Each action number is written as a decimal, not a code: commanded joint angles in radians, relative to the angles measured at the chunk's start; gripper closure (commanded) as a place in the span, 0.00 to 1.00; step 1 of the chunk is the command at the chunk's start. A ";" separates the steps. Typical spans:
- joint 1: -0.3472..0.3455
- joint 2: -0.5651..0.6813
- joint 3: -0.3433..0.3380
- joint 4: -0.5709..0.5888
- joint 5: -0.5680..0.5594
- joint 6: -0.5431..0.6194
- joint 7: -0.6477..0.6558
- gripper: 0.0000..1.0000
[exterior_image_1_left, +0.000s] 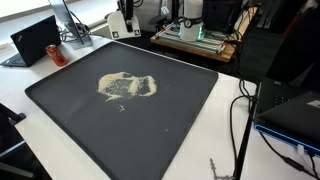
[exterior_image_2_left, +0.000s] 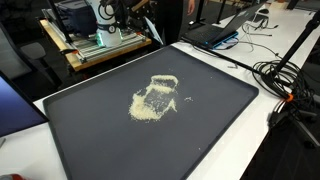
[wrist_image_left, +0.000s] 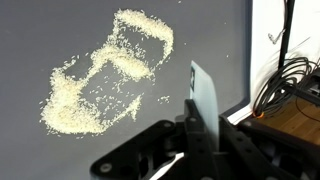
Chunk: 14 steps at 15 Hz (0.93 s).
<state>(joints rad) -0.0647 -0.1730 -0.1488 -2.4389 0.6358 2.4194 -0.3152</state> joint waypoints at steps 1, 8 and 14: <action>0.001 0.006 -0.016 -0.017 0.026 -0.011 -0.023 0.99; -0.019 0.021 -0.001 -0.038 -0.116 0.127 -0.004 0.99; 0.004 0.025 -0.003 -0.024 -0.167 0.106 -0.011 0.99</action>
<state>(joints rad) -0.0665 -0.1473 -0.1460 -2.4635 0.4728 2.5267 -0.3299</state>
